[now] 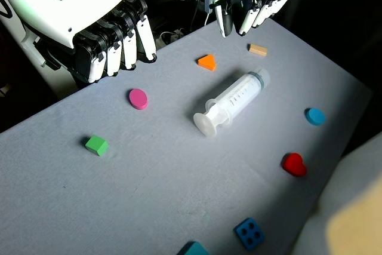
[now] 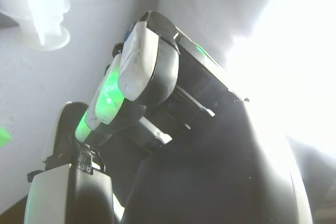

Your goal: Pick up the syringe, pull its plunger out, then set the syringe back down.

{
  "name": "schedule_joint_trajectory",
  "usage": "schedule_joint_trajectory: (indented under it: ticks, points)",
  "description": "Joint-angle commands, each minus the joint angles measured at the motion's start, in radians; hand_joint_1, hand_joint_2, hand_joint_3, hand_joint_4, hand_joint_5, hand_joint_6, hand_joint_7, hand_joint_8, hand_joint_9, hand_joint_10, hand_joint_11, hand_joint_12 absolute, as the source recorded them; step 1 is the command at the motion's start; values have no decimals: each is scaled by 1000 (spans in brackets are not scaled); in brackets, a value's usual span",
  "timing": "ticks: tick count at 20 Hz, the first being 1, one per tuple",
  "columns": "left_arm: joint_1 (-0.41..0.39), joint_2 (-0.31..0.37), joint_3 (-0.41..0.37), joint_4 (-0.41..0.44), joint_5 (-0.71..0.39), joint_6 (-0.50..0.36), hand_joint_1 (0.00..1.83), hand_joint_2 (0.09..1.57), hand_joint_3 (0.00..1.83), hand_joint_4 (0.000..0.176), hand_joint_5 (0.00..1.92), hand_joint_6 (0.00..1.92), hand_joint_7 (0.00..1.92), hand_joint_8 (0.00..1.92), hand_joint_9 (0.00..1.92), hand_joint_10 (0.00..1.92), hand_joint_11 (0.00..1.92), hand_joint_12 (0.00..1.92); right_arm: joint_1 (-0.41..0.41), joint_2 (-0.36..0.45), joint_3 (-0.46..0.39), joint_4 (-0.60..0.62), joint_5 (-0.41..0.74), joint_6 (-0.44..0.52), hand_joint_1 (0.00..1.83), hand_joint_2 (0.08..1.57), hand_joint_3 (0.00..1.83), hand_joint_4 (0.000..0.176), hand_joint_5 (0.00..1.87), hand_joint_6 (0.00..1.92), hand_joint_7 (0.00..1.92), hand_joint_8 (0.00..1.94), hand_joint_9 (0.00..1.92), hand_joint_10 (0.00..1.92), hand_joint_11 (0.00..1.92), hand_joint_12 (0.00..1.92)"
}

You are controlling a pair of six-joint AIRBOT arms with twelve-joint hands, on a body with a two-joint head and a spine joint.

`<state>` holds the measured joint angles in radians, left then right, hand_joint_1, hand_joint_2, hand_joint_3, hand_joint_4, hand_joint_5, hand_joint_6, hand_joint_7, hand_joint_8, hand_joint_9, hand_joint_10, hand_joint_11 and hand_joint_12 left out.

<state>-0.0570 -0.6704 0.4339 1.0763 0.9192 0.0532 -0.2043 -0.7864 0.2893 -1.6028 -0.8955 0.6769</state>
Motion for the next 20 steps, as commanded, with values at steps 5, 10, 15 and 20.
schedule_joint_trajectory:
  ticks: [5, 10, 15, 20]
  points:
    - [-7, 3, -1, 78, -29, 10, 395, 971, 13, 0, 59, 1, 8, 1, 8, 0, 0, 273, 7, -2, 2, -90, -17, 5, 150, 905, 15, 0, 62, 4, 59, 1, 37, 2, 0, 458]
    - [-2, 3, 0, 78, -29, 18, 400, 975, 1, 0, 58, 3, 17, 2, 2, 0, 0, 241, 5, -1, 2, -90, -18, 8, 147, 907, 4, 0, 72, 3, 57, 1, 27, 3, 0, 430]
    - [79, 2, 3, 127, -25, -60, 417, 966, 0, 0, 62, 0, 28, 3, 5, 1, 0, 265, 3, -1, 2, -90, -20, 26, 148, 909, 2, 0, 77, 2, 67, 3, 35, 5, 0, 458]
    - [156, -28, 33, 162, -14, -112, 631, 944, 0, 0, 54, 0, 33, 2, 20, 4, 0, 273, -44, 12, 29, -93, 49, 193, 150, 916, 4, 0, 78, 2, 73, 4, 41, 5, 0, 458]
